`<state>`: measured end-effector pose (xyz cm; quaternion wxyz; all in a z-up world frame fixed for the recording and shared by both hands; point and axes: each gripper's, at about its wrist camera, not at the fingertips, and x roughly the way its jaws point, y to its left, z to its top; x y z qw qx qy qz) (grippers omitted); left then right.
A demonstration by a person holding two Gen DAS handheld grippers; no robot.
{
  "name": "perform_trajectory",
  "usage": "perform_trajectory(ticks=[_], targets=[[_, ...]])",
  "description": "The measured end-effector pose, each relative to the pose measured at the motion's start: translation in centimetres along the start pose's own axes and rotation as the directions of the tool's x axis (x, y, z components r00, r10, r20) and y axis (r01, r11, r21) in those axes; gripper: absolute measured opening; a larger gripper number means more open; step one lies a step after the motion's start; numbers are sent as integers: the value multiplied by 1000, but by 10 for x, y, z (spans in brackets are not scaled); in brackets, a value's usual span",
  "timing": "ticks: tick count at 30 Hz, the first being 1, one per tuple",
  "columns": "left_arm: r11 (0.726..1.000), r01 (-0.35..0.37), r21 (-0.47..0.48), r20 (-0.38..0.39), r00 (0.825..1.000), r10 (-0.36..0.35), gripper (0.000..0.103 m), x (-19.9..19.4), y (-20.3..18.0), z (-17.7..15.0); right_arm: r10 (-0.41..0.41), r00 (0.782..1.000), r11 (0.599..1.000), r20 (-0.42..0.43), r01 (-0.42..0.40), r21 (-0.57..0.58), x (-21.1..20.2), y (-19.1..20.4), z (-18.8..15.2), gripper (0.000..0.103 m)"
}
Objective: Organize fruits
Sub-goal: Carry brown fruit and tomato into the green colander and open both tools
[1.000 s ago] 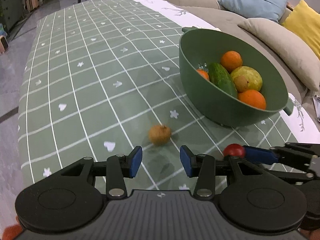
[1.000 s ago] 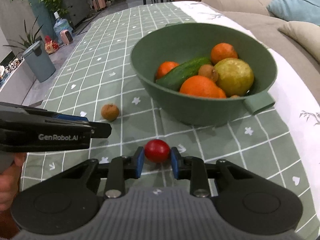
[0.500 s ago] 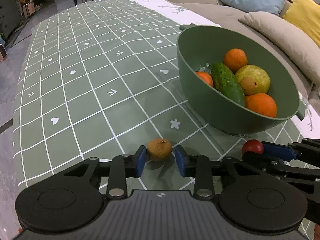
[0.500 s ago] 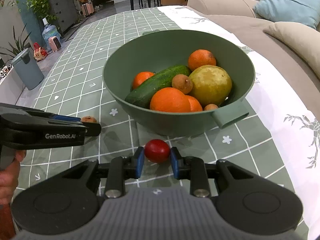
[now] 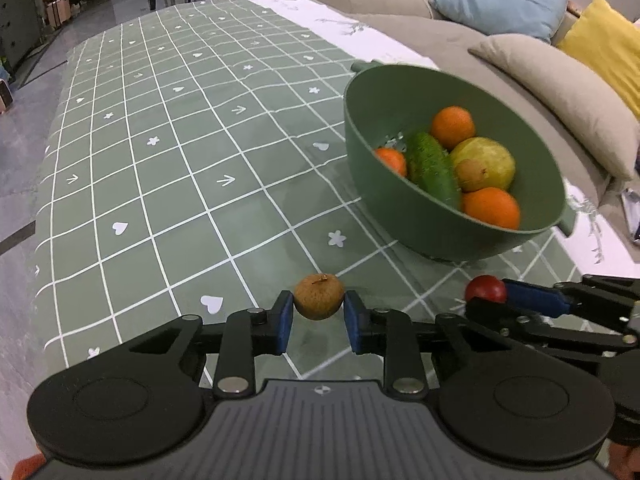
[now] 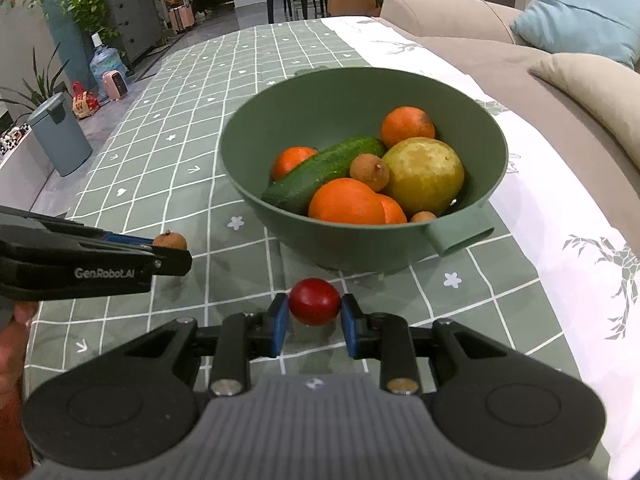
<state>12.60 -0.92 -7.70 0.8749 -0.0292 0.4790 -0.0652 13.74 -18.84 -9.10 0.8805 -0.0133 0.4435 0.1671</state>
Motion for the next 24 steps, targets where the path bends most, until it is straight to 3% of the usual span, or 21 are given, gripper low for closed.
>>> perform_trajectory(ticks=[12,24], targets=[[999,49,12,74,996,-50,30,-50,-18,5,-8,999,1000,52,9,-25,-39,4,-4,24],[996,57,70,125,990,-66,30,-64,-43,28,-13,988,1000,156,13,1,-74,-5,7,24]])
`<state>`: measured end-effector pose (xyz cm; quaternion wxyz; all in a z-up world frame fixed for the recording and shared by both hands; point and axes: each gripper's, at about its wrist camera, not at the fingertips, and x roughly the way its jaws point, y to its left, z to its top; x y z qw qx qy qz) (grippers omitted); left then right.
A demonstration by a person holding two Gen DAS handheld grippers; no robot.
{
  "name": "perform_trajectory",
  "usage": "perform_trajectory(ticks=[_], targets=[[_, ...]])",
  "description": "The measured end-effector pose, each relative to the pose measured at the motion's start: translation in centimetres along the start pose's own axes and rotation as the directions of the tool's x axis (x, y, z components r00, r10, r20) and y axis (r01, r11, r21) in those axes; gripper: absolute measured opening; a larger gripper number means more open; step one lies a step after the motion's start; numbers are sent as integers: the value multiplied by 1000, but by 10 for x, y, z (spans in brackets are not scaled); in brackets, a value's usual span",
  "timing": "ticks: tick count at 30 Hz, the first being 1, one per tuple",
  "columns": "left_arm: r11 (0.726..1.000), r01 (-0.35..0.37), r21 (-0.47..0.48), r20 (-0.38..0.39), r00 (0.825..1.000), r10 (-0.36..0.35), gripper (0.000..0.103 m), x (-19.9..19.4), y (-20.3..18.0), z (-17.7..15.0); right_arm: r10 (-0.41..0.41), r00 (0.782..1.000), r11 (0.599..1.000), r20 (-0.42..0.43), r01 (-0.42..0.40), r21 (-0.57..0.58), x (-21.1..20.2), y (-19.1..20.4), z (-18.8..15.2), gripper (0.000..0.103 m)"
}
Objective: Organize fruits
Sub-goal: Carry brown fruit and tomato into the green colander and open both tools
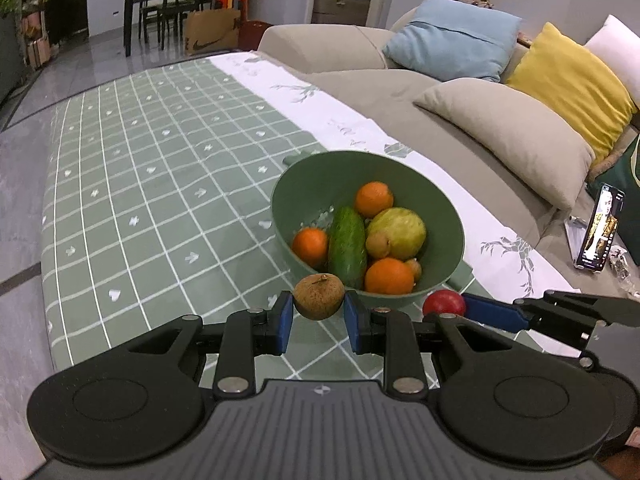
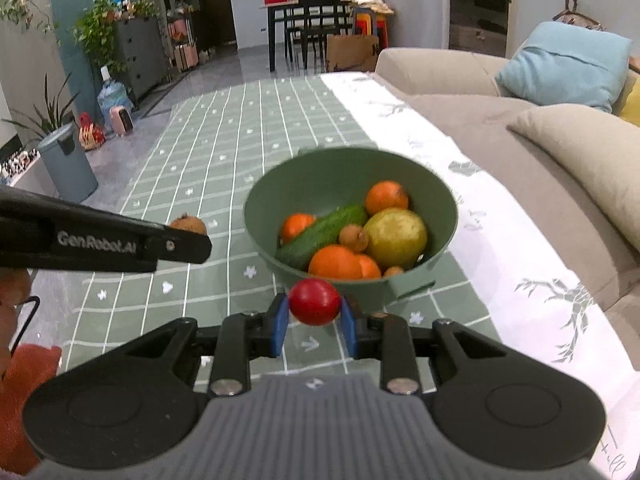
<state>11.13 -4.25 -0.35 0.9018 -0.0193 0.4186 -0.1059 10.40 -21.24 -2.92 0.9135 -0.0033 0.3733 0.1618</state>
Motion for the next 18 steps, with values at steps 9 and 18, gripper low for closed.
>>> perform_trajectory(ticks=[9,18], targets=[[997,-13,81,14,1000,11,30,17,-13,29,-8,999,1000,40,8,-4,9,-14,28,24],[990,-11,140,-1,1000,11,30,52,-17,52,-27,999,999,33,28,-22,41,-29,51,24]])
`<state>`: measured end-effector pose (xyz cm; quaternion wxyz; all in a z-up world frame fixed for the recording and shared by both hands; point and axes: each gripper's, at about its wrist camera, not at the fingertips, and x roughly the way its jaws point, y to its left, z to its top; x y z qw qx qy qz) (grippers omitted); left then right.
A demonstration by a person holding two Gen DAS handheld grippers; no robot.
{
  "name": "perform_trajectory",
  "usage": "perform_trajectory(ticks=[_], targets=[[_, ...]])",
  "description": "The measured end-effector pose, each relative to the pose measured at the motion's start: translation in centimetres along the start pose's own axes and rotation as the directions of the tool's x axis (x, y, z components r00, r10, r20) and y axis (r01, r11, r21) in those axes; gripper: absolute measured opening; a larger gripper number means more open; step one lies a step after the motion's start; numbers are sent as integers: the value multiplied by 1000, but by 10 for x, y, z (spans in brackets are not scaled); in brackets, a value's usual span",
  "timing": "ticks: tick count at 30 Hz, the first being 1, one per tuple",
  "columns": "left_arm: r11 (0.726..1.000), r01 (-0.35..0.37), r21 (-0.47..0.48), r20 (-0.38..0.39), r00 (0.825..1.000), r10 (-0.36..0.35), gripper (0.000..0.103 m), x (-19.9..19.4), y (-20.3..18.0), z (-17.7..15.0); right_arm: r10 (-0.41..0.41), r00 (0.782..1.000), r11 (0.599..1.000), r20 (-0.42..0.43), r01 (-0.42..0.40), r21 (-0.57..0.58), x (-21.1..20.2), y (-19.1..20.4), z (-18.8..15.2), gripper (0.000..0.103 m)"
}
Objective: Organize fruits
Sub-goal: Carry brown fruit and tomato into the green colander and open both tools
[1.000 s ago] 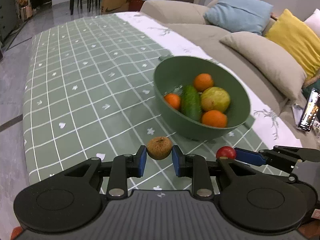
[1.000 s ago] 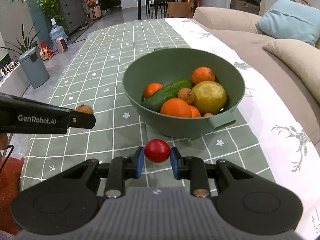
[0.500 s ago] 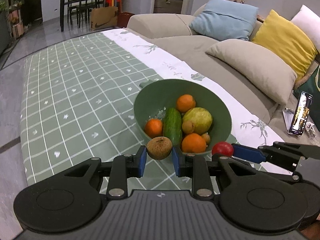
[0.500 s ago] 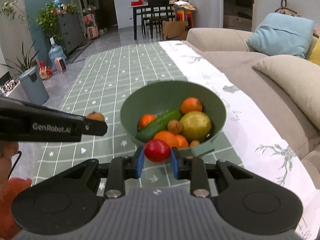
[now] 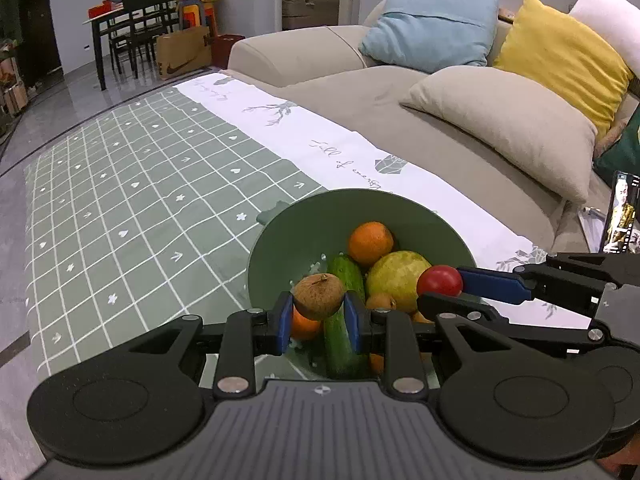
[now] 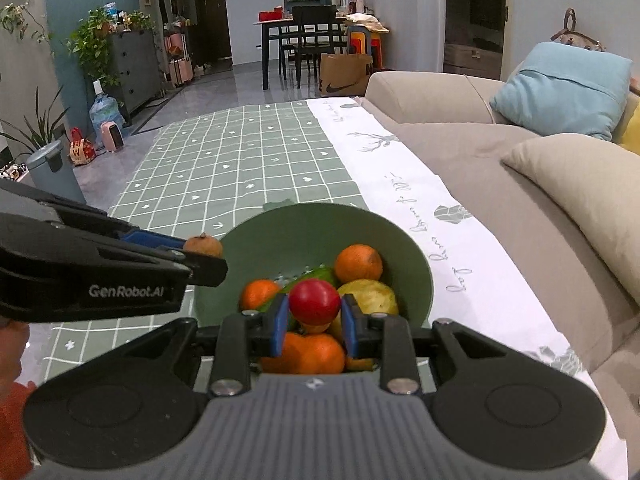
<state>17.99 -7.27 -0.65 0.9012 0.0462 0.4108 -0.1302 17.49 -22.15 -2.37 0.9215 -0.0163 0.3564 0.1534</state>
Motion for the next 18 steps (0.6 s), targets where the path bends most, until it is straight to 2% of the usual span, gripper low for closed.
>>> perform_trajectory(ticks=[6,18], targets=[[1000,-6,10,-26,1000,7,31,28,8,9,8,1000,1000,-19,-8,-12,26,-6,9,24],[999,33,-26,-118,992,-36,31,80,17,21,-16,999,1000,-44,16,-20,62,-21,20,24]])
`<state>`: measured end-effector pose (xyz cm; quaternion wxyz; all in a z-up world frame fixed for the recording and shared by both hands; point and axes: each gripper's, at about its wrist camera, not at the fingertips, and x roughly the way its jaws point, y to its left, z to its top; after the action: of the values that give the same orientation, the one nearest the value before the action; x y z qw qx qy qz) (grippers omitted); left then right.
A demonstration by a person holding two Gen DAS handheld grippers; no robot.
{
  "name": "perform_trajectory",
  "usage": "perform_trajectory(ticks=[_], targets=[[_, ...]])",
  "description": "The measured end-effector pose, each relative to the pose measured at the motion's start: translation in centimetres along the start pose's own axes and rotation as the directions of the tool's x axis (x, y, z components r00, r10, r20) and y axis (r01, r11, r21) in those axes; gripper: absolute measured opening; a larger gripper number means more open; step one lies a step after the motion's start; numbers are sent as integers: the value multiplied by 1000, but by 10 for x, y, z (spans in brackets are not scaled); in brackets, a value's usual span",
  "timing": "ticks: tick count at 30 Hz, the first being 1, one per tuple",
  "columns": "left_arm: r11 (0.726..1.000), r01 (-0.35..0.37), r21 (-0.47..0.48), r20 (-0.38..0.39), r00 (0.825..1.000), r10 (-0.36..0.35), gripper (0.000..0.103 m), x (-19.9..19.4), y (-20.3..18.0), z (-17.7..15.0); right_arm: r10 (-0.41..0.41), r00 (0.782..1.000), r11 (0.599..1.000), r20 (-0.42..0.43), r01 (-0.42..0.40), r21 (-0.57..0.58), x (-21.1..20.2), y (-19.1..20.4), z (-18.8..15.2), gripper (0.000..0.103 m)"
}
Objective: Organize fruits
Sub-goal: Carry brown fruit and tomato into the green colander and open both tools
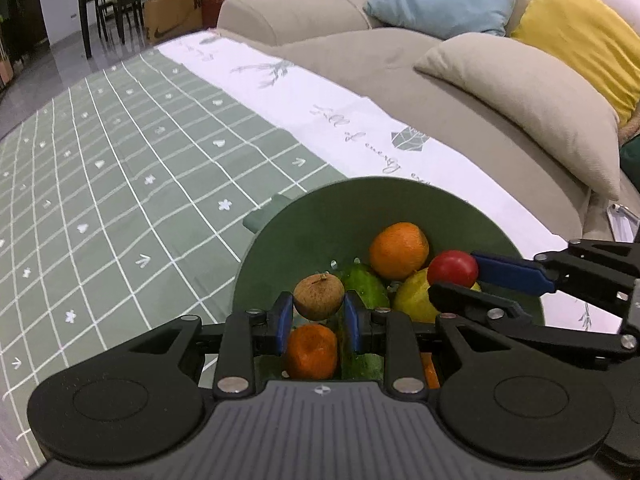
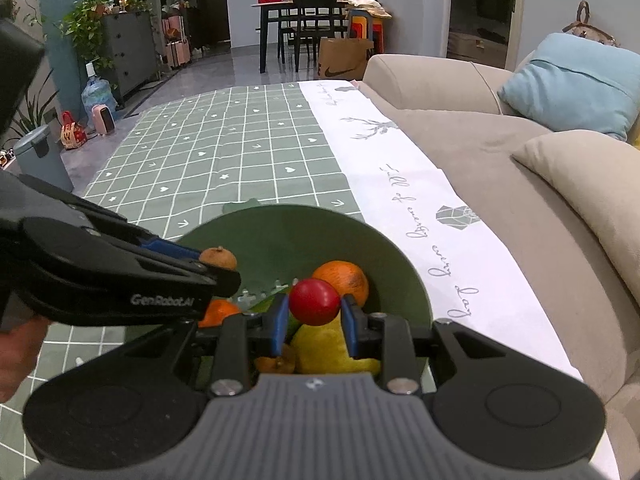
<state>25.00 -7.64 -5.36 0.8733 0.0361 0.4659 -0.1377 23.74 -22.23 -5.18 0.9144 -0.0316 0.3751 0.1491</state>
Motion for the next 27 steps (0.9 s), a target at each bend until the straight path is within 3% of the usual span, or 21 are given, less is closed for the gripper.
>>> perform_trajectory(ticks=[3,8,11,21,27], targets=[[1000,5,-4,-15,1000,-5,31,6,1,1,-2,1000,1000,-3,2,0,2,0,-1,24],[1000,-8,4,-9,1000,8,50,6,1,0,-3,1000,1000,-8,3,1,3,1,-3,24],[1000,-6,-1,-2,1000,6,56,3,3,-1,-4,1000,1000,-11,4,2,3,2,-3,24],[999,1,-34,68,998,1,65,-31,11,-7,15,1000,1000,0,-15,-1,-2,5,-1,24],[997,-38,-62,119,992,45,65,-53,20,-14,58,998,998,-4,-58,-2,3,11,3,24]])
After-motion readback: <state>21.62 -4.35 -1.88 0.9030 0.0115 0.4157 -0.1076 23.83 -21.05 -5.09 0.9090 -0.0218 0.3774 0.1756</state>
